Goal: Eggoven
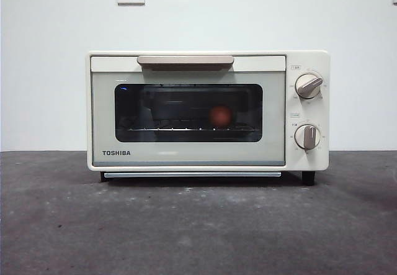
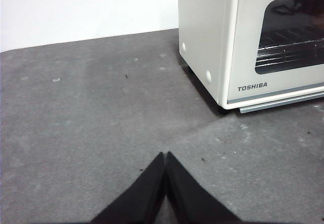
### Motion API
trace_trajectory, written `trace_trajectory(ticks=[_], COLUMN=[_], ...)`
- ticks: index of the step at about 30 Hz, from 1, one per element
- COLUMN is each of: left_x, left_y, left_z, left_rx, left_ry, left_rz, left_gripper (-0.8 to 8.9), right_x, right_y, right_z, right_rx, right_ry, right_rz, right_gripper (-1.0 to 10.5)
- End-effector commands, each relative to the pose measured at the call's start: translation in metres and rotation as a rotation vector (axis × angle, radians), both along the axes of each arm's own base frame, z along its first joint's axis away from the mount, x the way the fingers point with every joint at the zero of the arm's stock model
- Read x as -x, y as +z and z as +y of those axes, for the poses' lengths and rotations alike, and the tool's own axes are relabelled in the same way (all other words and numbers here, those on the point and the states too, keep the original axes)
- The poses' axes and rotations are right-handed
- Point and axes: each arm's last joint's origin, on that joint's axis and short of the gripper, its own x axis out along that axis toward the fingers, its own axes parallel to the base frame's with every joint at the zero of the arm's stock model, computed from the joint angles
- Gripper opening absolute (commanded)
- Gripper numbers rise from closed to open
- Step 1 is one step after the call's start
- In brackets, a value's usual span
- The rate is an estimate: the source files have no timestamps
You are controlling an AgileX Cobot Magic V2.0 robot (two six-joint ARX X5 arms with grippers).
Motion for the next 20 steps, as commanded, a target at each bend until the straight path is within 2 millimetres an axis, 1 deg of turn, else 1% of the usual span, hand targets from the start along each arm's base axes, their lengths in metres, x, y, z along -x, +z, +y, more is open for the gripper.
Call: trace_trajectory(ticks=[1,5,9,15,20], left_x=[-0.001,-0.001,-0.001,-0.001,-0.001], left_y=[-0.006,-0.006,-0.006,-0.006,-0.006], left_z=[0.0,0.0,0.0,0.0,0.0], left_rx=[0.008,0.008,0.008,0.008,0.008], left_ry=[0.003,0.003,0.003,0.003,0.003], left_rz=[0.024,0.024,0.023,0.023,0.024], left_gripper=[0.08,0.08,0.08,0.08,0.08], right_x=[-0.003,0.0,0.006,0.011,0.011], right_y=[-0.01,-0.022,-0.038,-0.067,-0.09], right_z=[-0.015,-0.037,-0.051,-0.064,-0.069], right_rx=[0.062,0.094,0.107,0.118,0.115], right_ry=[0.024,-0.096,-0.213,-0.332,-0.385], right_rz=[-0.027,-0.069,-0.12,-0.136,-0.122], right_gripper=[0.1,0.1,0.1,0.1,0.1])
